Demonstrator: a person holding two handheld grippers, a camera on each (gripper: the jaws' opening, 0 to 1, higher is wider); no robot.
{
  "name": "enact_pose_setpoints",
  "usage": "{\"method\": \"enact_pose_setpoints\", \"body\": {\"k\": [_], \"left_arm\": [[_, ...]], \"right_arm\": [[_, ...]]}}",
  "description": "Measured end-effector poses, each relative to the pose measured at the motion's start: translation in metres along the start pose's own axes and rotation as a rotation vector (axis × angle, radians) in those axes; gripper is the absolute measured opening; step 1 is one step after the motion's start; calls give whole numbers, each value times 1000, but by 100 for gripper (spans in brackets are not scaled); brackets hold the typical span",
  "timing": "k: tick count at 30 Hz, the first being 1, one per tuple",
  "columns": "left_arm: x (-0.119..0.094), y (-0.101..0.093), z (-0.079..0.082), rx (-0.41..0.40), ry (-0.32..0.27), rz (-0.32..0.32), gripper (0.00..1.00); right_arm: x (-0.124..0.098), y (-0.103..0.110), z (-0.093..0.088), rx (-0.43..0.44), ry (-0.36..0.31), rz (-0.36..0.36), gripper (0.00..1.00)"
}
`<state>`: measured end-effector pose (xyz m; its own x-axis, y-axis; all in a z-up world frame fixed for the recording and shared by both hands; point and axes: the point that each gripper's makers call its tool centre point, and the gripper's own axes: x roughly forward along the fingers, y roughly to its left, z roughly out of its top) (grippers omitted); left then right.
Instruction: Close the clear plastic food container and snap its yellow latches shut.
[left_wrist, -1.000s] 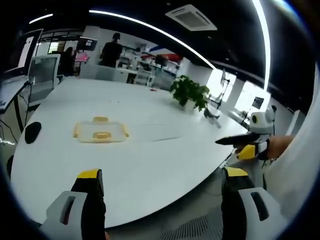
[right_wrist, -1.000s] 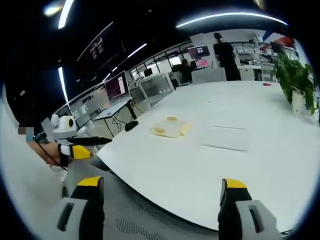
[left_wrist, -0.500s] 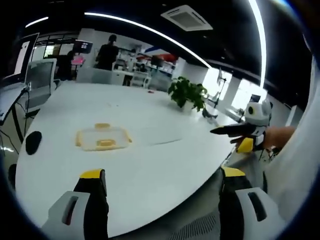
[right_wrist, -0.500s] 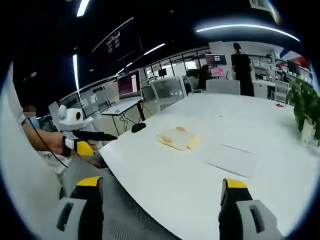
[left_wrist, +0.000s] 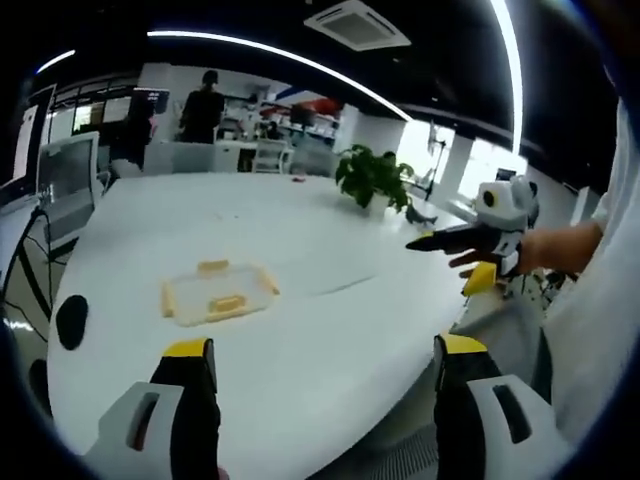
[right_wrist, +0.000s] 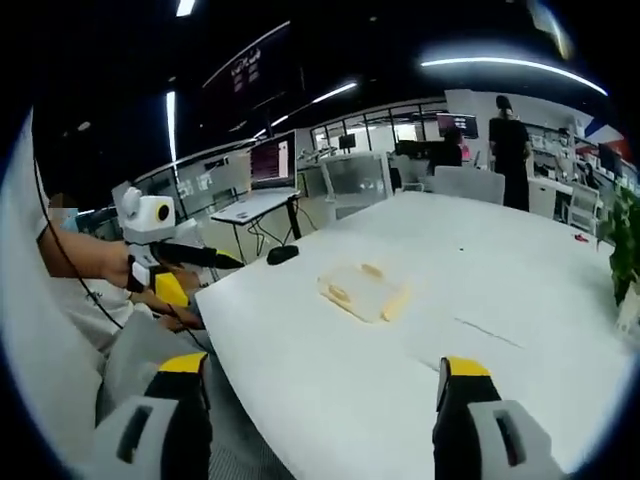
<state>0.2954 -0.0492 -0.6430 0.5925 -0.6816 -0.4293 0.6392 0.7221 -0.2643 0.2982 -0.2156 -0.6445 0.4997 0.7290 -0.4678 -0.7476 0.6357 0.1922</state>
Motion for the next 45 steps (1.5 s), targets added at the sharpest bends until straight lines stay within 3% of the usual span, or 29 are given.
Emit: {"method": "enact_pose_setpoints", "body": {"k": [9,22,31,45], "left_arm": [[0,26,1,11,26,15,90],[13,47,12,100,74,-3,91],[28,55,16,140,101,-30,89],[42,91,19,167,115,-16,88]], "right_arm": [[23,-4,10,-29,16,35,93],[46,-21,22,-71,30,61,92],[62,-33,21,-92,57,75,90],[96,-42,21,-122,103,112,87]]}}
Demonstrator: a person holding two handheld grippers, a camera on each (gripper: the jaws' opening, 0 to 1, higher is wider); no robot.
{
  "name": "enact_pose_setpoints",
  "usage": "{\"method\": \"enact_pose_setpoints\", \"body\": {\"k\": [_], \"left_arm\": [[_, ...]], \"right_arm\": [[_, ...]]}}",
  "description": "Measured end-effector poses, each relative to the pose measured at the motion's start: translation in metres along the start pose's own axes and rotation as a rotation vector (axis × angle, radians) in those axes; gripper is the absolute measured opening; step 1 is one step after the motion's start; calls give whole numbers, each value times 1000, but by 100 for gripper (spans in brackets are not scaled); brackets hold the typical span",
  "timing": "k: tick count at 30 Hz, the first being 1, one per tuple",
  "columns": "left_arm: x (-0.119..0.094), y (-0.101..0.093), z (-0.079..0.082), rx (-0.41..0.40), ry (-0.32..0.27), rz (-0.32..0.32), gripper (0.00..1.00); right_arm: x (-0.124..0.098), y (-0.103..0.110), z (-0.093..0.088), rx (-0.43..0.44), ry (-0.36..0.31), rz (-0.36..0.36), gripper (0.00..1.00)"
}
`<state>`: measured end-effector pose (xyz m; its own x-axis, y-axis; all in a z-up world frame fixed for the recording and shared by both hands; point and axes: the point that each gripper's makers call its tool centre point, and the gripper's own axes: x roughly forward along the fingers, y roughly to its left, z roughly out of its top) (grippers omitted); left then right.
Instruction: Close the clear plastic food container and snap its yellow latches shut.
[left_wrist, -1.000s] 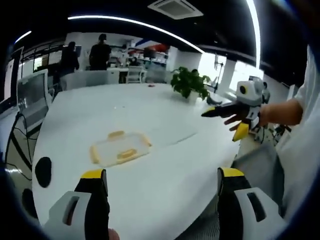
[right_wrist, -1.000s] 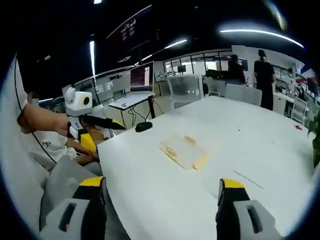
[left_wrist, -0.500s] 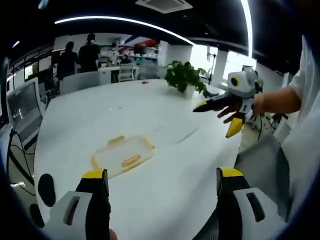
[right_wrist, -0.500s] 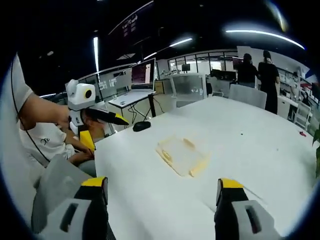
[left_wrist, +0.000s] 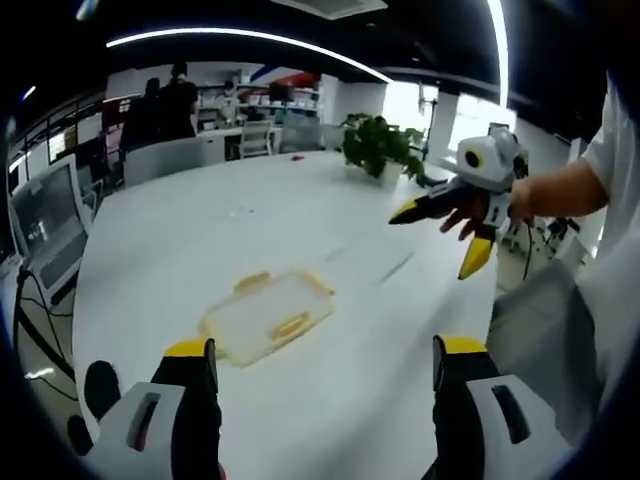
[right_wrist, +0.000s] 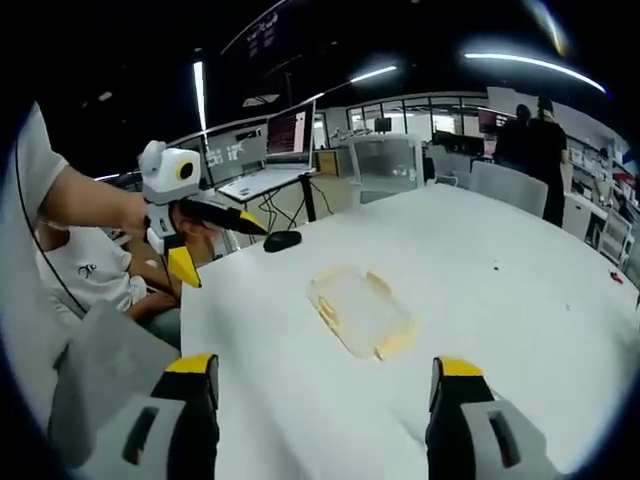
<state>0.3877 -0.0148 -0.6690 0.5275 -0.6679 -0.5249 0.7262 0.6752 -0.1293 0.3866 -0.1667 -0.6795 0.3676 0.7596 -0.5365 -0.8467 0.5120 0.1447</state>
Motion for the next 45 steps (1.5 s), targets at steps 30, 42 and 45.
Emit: {"method": "enact_pose_setpoints", "body": {"k": [30,42,45], "left_arm": [[36,46,-12,90,105,-32,86],[53,62,-23,203,180,-82,82],[57,70,-27,224,198,-100,79]], "right_arm": [[51,-36,8,-79,72,65,79],[71,-48,-3,-139,132,78,76],[77,-54,-4,-172,159,69,75]]}}
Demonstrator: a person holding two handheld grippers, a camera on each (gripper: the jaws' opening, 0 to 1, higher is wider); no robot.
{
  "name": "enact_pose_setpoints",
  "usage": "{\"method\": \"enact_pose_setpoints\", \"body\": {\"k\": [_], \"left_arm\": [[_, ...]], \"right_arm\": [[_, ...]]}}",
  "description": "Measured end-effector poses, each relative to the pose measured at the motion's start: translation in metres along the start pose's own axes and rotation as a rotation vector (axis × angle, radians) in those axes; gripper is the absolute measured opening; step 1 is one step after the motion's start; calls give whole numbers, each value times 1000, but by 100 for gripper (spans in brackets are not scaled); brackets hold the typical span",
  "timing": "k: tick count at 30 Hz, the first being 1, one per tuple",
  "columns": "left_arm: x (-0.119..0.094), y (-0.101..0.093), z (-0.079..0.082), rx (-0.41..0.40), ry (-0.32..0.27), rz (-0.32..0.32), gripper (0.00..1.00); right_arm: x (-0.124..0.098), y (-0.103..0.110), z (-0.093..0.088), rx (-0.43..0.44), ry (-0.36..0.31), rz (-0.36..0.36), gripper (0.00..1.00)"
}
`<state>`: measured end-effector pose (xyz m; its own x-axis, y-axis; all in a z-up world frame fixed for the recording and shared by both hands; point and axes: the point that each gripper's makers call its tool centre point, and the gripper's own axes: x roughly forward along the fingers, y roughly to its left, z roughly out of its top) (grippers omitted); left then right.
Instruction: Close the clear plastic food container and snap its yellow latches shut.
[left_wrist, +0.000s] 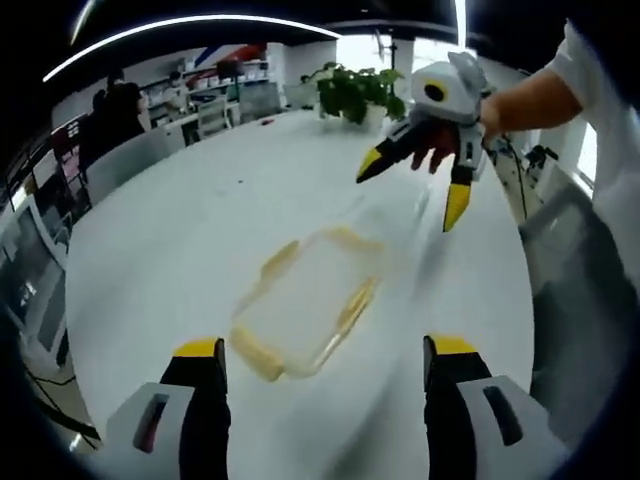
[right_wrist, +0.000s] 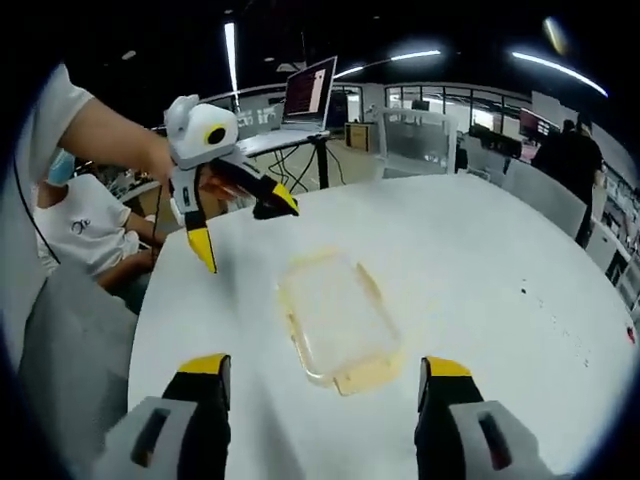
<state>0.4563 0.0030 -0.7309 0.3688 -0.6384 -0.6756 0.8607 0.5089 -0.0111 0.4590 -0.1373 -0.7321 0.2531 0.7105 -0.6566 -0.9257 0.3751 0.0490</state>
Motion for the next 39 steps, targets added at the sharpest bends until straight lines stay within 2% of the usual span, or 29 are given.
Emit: {"method": "enact_pose_setpoints", "body": {"k": [6,7,10,13,19,23,29,32,34,39], "left_arm": [[5,8,-5,76,31,-10,76],[6,8,-10,121,67,-20,76],[10,10,-11,110,67,-29,76],[12,12,-14,171,90,-47,74],[17,20,-17,208,121,-78,74],[20,28,-17,247,135,-100,71],[26,37,-19,275,153,-125,65],[29,35,-22,296,165,-159,60],[31,37,-24,318,184,-164,62],[34,44,-27,346,211,-173,60]], "right_arm": [[8,-9,0,-37,21,9,70],[9,-10,0,-45,28,12,69],[13,-14,-3,-63,48,15,68],[16,-16,-6,-68,61,24,68],[24,-20,-17,-120,121,25,64],[28,-22,-21,-124,142,32,63],[33,-27,-24,-142,165,36,61],[35,-27,-26,-173,181,49,55],[37,-27,-27,-189,194,41,59],[40,-26,-27,-197,193,57,57]]}}
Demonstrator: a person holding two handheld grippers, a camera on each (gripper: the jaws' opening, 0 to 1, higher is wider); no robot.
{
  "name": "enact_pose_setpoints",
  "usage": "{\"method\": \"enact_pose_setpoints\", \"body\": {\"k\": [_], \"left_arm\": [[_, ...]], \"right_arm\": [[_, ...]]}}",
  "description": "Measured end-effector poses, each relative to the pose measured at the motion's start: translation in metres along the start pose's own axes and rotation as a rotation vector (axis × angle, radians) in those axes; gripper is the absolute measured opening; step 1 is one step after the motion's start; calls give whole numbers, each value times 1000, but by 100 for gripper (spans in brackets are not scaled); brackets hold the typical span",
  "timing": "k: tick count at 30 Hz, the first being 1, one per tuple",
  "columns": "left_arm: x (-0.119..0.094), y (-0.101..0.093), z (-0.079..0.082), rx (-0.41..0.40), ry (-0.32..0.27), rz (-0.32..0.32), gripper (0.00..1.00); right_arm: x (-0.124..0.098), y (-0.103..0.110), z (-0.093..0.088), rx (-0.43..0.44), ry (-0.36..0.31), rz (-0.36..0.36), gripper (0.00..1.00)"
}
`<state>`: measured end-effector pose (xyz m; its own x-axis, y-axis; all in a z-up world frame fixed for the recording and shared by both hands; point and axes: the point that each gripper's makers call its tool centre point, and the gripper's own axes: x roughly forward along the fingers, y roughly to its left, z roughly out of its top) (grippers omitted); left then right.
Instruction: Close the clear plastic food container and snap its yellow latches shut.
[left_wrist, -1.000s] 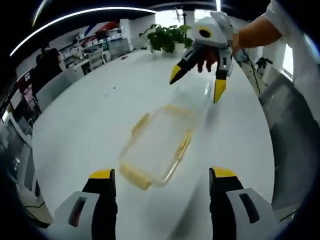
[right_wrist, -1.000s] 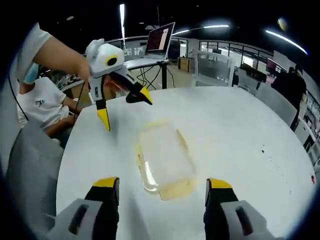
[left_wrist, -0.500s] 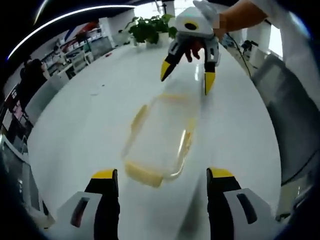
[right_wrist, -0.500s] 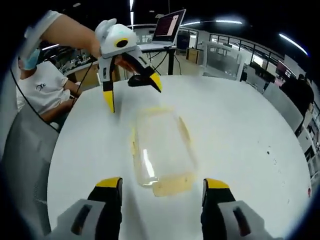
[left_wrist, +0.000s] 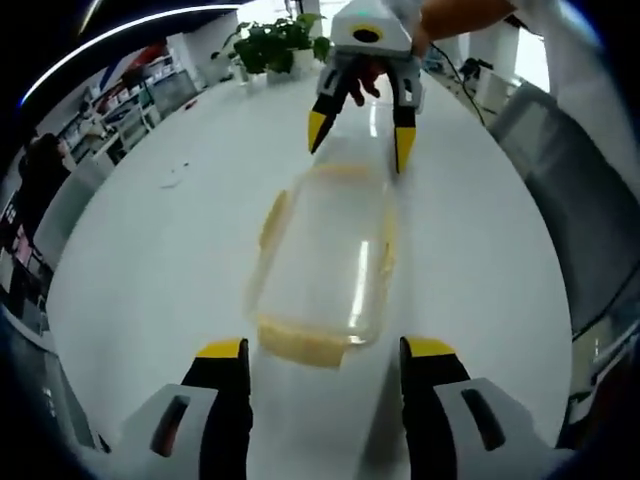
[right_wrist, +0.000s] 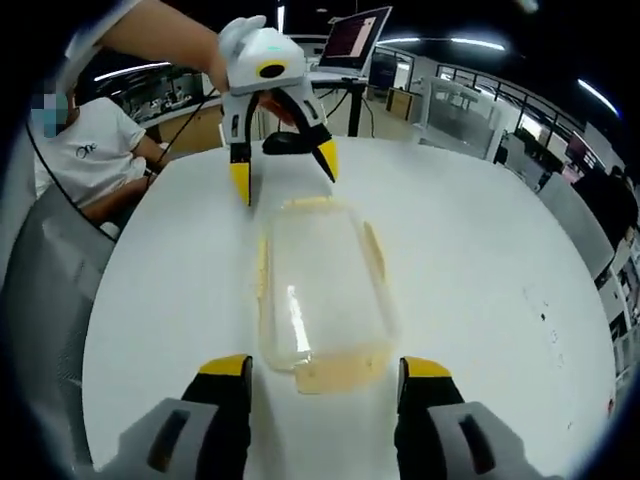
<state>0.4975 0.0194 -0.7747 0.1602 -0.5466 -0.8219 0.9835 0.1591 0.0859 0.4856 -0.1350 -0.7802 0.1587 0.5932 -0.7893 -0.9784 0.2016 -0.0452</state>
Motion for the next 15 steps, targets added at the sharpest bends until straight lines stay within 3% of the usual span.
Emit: {"method": "enact_pose_setpoints", "body": {"k": [11,15], "left_arm": [[6,2,-2,32,16,-38,53],[7,2,-2,29,17,-50,51]], "right_arm": [[8,-5,-6,-45,34,-2,49],[9,-5,-7,-19,44,18,48]]}}
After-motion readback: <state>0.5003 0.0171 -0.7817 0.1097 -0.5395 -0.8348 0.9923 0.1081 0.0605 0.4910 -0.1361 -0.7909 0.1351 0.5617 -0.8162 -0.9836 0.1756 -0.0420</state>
